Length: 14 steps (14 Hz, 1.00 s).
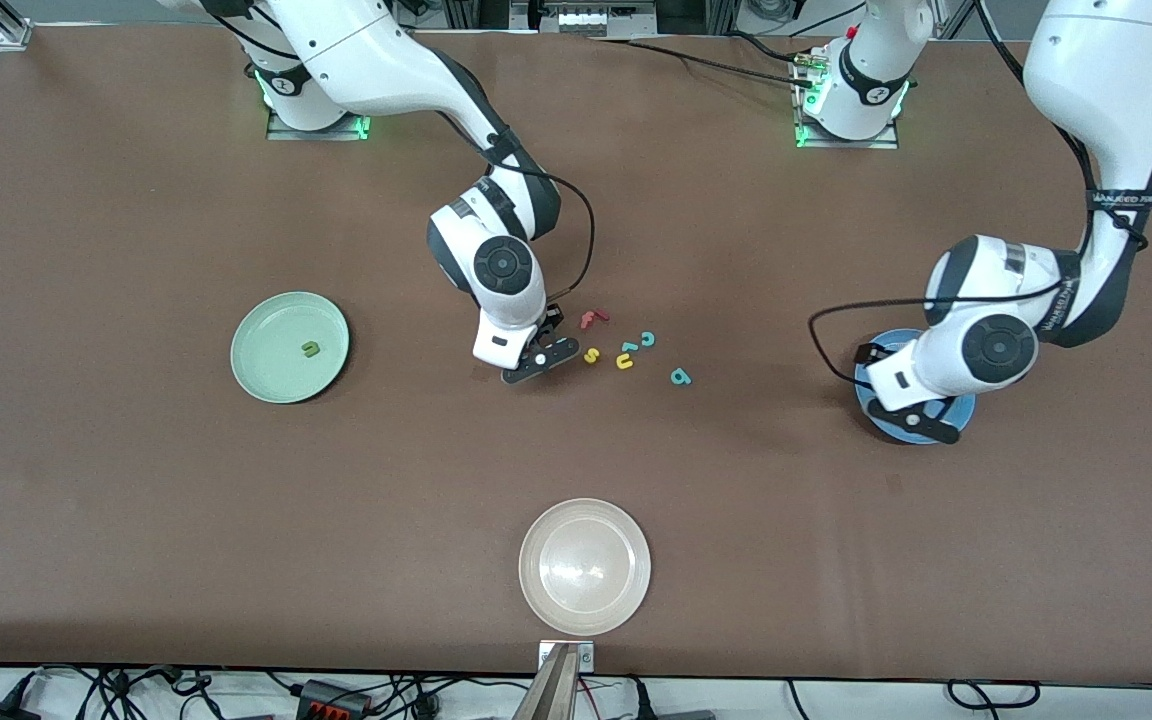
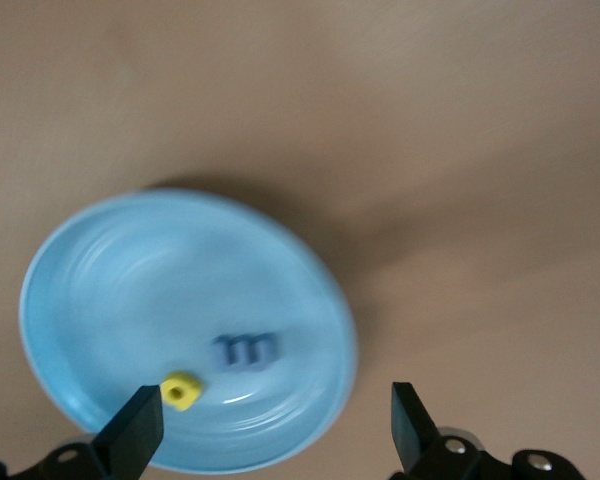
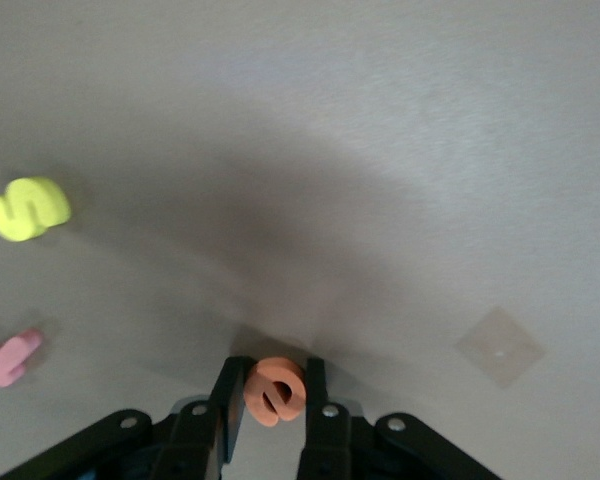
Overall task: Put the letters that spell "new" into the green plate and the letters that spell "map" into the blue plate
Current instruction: 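Place the yellow letter on the blue plate with the left gripper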
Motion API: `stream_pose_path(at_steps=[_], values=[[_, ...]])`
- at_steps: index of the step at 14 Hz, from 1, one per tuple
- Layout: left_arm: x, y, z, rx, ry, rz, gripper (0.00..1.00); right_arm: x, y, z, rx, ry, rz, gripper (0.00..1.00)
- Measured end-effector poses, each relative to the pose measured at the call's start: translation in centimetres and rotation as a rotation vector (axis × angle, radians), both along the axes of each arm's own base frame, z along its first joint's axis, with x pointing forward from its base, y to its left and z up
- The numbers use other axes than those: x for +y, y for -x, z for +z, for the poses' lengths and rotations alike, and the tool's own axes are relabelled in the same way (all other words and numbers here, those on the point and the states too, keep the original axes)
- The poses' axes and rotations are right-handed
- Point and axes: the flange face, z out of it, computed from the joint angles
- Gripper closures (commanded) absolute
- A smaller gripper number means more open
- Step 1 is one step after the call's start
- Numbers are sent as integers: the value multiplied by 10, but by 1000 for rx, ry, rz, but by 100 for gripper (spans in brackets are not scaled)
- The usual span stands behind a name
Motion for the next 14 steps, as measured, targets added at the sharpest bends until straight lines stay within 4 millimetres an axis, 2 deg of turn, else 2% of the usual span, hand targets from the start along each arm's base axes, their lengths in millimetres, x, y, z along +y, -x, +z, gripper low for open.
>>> stream_pose_path(at_steps=[2, 3, 5, 7, 9, 11, 14], values=[[-47, 0, 11, -19, 27, -66, 0, -19, -17, 15, 12, 16, -33, 86], [-69, 1, 12, -26, 37, -86, 0, -36, -27, 30, 28, 40, -59, 87], [-114, 5, 10, -46, 38, 13, 0, -87, -52, 65, 60, 104, -137, 87], [-143, 8, 7, -70, 20, 207, 0, -142, -69, 86, 89, 158, -221, 87], [-164, 9, 4, -89, 0, 384, 0, -191, -73, 86, 118, 191, -290, 87], [-186, 12, -3, -119, -1, 577, 0, -234, -65, 74, 164, 216, -350, 87], [-222, 19, -25, -156, 18, 877, 0, -284, -50, 58, 228, 232, -419, 86]])
